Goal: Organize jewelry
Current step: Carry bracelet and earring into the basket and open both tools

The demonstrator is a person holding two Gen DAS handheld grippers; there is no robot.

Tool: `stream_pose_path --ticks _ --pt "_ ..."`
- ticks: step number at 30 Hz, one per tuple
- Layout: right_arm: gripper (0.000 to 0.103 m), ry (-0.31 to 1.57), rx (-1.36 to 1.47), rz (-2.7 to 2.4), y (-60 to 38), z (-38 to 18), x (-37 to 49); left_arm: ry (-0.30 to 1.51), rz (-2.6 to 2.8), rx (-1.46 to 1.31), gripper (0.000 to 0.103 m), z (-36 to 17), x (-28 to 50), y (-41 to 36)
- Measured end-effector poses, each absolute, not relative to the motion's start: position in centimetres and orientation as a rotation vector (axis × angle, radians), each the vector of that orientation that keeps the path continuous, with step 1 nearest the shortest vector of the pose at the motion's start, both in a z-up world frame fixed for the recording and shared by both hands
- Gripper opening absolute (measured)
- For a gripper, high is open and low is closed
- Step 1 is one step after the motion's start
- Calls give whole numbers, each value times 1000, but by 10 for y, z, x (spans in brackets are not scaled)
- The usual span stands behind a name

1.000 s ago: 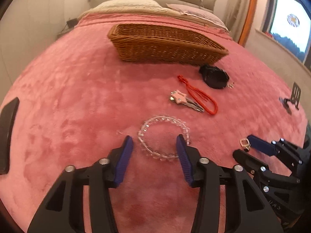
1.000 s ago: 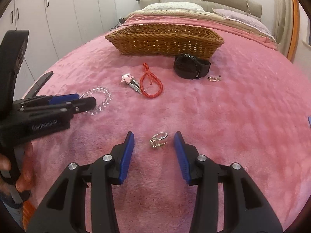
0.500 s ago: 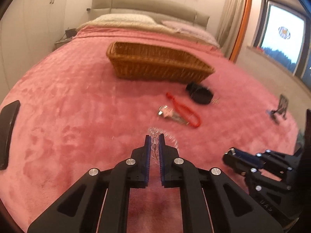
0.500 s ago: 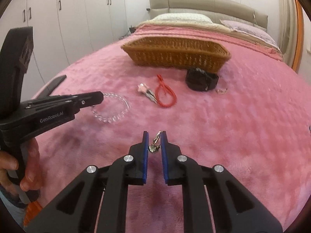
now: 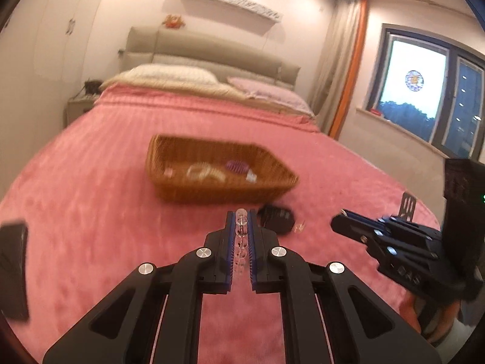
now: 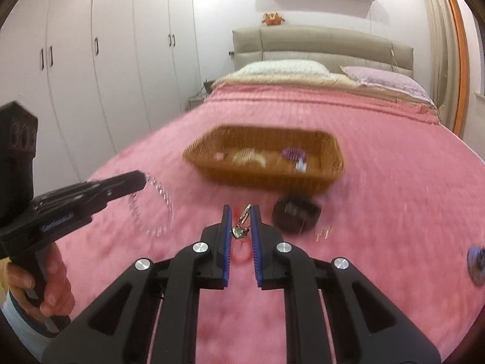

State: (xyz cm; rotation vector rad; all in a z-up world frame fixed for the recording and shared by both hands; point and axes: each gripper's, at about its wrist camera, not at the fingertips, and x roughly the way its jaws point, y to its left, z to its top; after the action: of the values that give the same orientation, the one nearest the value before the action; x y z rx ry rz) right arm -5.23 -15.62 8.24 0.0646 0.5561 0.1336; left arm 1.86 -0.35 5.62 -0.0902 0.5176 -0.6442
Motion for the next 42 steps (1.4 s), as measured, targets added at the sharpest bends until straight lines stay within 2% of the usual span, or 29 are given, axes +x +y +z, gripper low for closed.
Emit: stream_pose_path --ticks 5,10,19,23,28,29,30,31,32,33,36,39,42 --pt "10 519 28 143 -169 107 4 437 -665 -63 6 93 61 -23" --pt "10 538 41 131 -185 113 68 418 -664 -52 6 106 114 -50" --pt "10 778 130 135 -216 60 171 526 -609 -58 6 65 208 -86" --pt "11 864 142 120 -223 32 190 605 -596 -63 6 35 231 -88" --pt "11 874 194 131 -234 21 191 652 -594 -49 6 19 236 -88" --pt "13 874 206 141 -235 22 190 655 -590 -44 10 19 236 -88" --pt "21 877 215 142 -236 22 189 655 -593 -46 17 20 235 -88" --pt "33 876 215 139 -236 23 186 656 -596 -52 35 21 235 -87" --pt "39 870 212 135 -236 25 185 641 -590 -60 46 24 232 -84" --pt "46 856 206 124 -236 28 181 626 -586 -62 48 28 229 -82" --pt "46 835 208 126 -237 37 175 612 -602 -88 48 39 220 -74" --pt "46 814 219 127 -241 50 162 589 -610 -124 58 51 206 -62" --pt "46 783 217 124 -245 67 144 552 -618 -154 60 67 184 -43"
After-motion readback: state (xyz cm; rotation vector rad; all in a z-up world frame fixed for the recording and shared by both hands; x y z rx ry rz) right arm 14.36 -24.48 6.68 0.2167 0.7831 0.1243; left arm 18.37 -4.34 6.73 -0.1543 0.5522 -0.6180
